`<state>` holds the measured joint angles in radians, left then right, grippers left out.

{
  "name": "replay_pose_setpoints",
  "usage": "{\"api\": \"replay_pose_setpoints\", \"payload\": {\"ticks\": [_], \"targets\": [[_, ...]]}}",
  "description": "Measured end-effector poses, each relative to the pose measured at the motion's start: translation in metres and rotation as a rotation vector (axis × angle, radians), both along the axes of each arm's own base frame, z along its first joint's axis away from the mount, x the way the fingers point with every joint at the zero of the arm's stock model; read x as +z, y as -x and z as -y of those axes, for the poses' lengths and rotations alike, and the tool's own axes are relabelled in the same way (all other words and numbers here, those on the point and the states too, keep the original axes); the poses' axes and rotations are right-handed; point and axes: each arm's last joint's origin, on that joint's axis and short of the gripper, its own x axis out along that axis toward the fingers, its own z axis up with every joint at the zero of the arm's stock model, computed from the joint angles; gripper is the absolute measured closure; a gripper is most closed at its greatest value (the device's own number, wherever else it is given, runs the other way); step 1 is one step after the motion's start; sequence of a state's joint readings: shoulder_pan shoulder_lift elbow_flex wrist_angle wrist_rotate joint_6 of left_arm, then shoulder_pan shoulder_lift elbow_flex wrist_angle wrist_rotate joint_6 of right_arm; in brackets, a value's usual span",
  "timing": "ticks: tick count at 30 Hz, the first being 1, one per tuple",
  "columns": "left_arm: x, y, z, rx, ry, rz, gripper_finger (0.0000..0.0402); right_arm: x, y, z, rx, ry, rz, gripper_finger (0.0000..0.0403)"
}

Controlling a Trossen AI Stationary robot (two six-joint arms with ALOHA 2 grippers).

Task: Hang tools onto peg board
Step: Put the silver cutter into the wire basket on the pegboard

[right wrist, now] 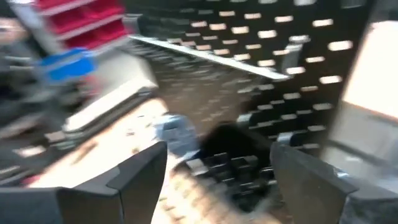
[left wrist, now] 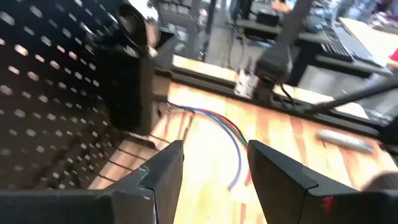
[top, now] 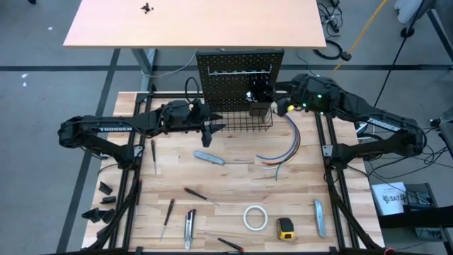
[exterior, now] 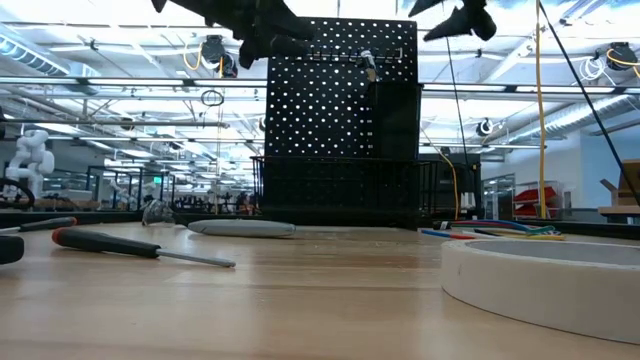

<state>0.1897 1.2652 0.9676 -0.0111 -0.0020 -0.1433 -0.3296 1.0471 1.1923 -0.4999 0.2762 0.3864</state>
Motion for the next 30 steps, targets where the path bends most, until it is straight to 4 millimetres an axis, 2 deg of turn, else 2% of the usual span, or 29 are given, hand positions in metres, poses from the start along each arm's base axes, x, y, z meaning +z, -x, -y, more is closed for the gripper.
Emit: {"api": "replay_pose_setpoints", "payload": {"ticks": [5,9,21,30], "targets": [[-0.008,0.002,0.004,-0.029,0.032,-0.082,0.0219,-0.003,-0.001,-0.019,0.252,-0.133,0.004,0.0126],[-0.016,0.005,0.011,-0.056,0.040,-0.170,0.0219,-0.011,-0.008,-0.036,0.353,-0.198,-0.053,0.0128],[-0.063,0.020,0.037,-0.214,-0.050,-0.458,0.0219,-0.038,-0.047,-0.073,0.499,-0.237,-0.191,0.0128],[-0.098,0.030,0.045,-0.407,-0.212,-0.624,0.0219,-0.062,-0.072,-0.087,0.562,-0.227,-0.307,0.0128]]}}
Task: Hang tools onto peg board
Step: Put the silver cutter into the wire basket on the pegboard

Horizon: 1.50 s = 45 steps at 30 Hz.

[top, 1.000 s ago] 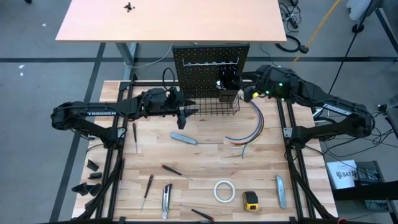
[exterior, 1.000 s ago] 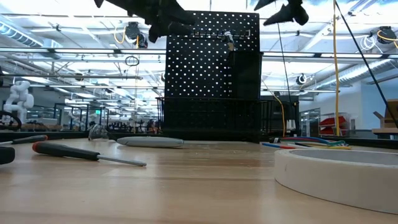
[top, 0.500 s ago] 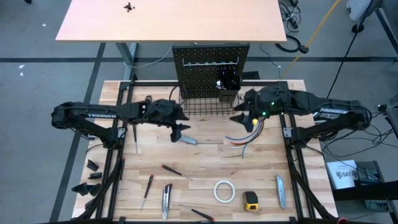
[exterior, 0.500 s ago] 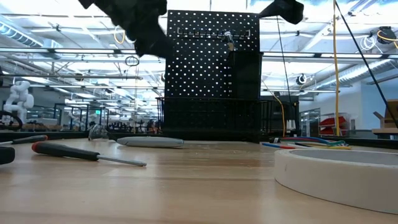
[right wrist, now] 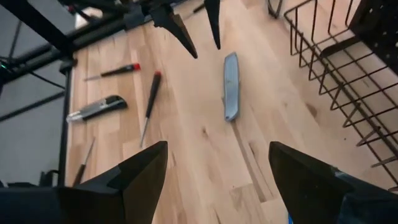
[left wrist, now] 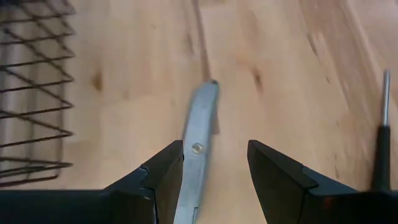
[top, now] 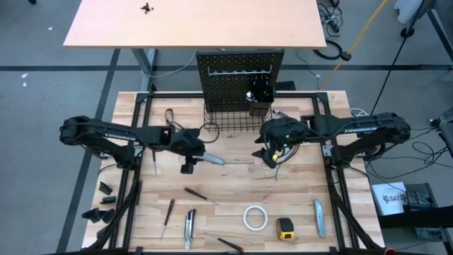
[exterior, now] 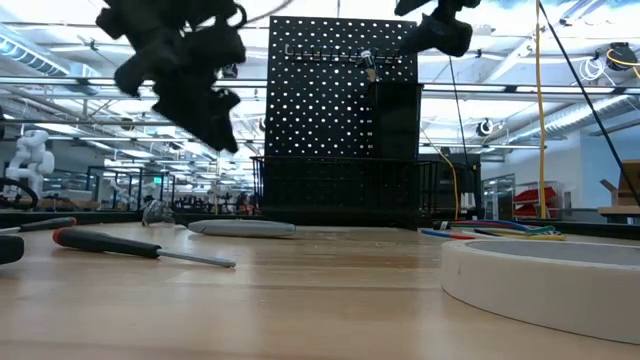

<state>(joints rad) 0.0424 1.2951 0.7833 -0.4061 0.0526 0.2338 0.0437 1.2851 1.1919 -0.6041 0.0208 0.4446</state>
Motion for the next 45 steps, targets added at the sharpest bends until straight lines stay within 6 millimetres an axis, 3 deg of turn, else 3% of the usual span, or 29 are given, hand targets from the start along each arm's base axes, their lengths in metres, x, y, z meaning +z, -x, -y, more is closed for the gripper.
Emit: {"api": "replay_pose_setpoints", "payload": {"ticks": [12,20,31,36,42,45], "targets": [[-0.052,-0.023,-0.015,-0.087,0.025,-0.146,0.0219,-0.012,-0.007,-0.017,0.051,-0.009,-0.060,0.0128],[-0.060,-0.036,-0.022,-0.059,0.003,-0.141,0.0219,-0.012,-0.007,-0.022,0.057,-0.021,-0.060,0.0128],[-0.091,-0.046,-0.026,-0.059,0.001,-0.207,0.0219,-0.012,-0.007,-0.022,0.052,-0.027,-0.062,0.0128],[-0.096,-0.046,-0.025,-0.064,0.014,-0.231,0.0222,-0.012,-0.007,-0.021,0.053,-0.025,-0.061,0.0128],[-0.092,-0.046,-0.025,-0.048,0.020,-0.226,0.0277,-0.012,-0.007,-0.021,0.048,-0.021,-0.059,0.0128],[-0.089,-0.049,-0.025,-0.041,0.021,-0.227,0.0277,-0.012,-0.007,-0.021,0.048,-0.020,-0.059,0.0128]]}}
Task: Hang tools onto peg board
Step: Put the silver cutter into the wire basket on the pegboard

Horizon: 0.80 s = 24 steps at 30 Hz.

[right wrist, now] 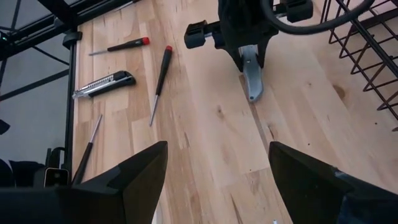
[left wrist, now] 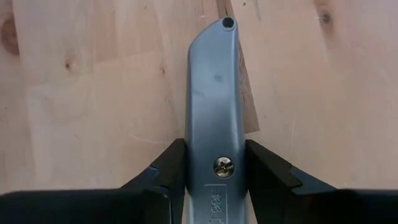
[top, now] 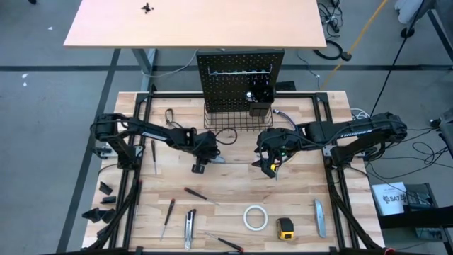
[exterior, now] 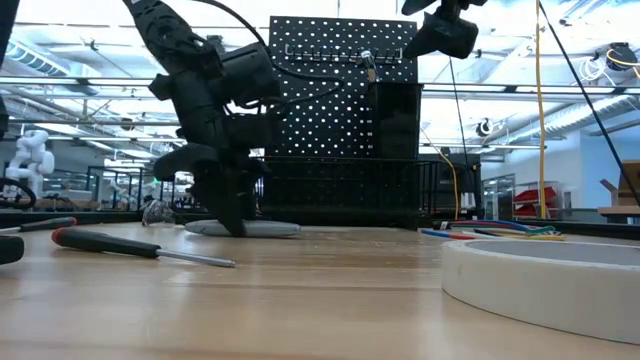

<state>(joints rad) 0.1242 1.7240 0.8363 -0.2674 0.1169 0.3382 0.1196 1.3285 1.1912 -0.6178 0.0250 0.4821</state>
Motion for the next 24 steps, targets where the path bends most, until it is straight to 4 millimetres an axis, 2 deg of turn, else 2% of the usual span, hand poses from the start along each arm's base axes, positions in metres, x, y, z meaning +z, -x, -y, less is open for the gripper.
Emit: {"api": "replay_pose_setpoints", "payload": {"ticks": [7,10,14,18,24], "targets": [[0.024,-0.011,0.000,0.038,0.018,-0.026,0.0277,0.000,0.000,0.000,-0.003,-0.002,0.000,0.0128],[0.053,-0.019,0.002,0.029,0.009,0.063,0.0277,0.000,0.000,0.000,-0.009,-0.008,-0.001,0.0128],[0.087,-0.020,0.004,0.025,-0.012,0.148,0.0277,-0.001,0.001,0.000,-0.021,-0.020,-0.015,0.0128],[0.127,-0.021,-0.001,0.100,-0.134,0.265,0.0277,-0.001,0.001,-0.001,-0.019,-0.020,-0.020,0.0128],[0.158,-0.024,-0.023,0.192,-0.257,0.336,0.0277,-0.001,0.001,-0.001,-0.019,-0.020,-0.020,0.0128]]}}
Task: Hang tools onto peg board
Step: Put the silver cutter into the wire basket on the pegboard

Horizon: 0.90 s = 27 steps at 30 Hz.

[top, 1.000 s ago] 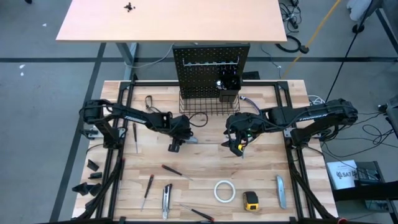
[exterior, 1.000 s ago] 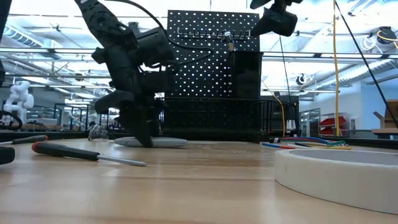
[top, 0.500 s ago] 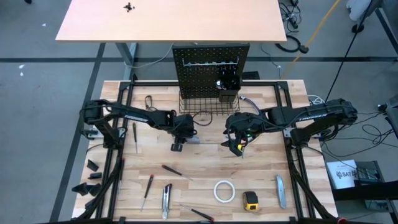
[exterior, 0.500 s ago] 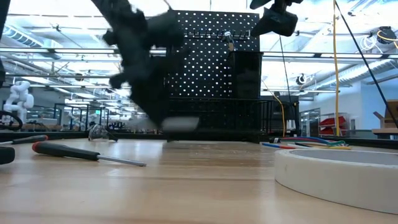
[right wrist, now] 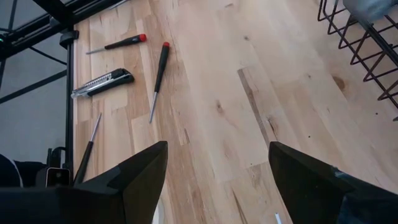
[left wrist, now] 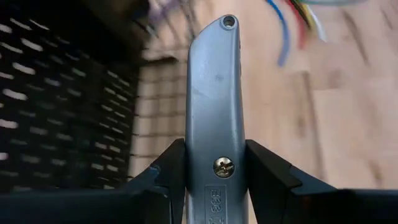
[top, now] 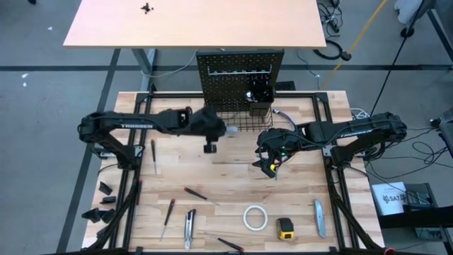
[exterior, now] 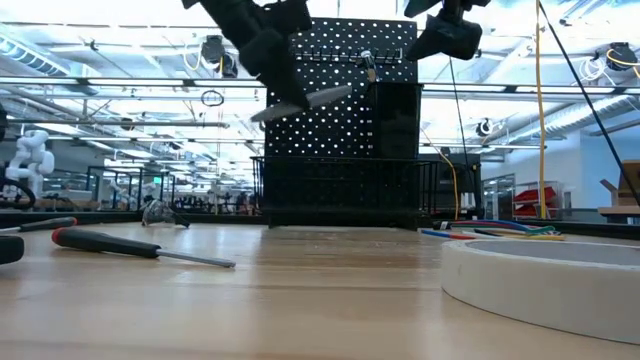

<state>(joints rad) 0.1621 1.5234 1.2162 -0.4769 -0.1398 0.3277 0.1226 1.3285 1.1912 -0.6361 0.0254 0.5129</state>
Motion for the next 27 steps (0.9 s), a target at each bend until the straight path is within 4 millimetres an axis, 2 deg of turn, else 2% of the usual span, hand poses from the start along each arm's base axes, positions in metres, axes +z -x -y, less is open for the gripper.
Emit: {"api": "replay_pose_setpoints", "payload": {"ticks": [7,11,27], "targets": [[0.005,0.000,-0.037,0.068,-0.074,-0.018,0.0277,0.000,0.000,0.000,-0.002,0.002,0.001,0.0128],[0.001,0.001,-0.053,0.087,-0.095,-0.044,0.0277,0.000,0.000,0.000,-0.006,0.006,0.002,0.0128],[-0.035,-0.018,-0.083,0.111,-0.105,-0.073,0.0277,0.001,0.000,0.001,-0.013,0.037,0.011,0.0129]]}}
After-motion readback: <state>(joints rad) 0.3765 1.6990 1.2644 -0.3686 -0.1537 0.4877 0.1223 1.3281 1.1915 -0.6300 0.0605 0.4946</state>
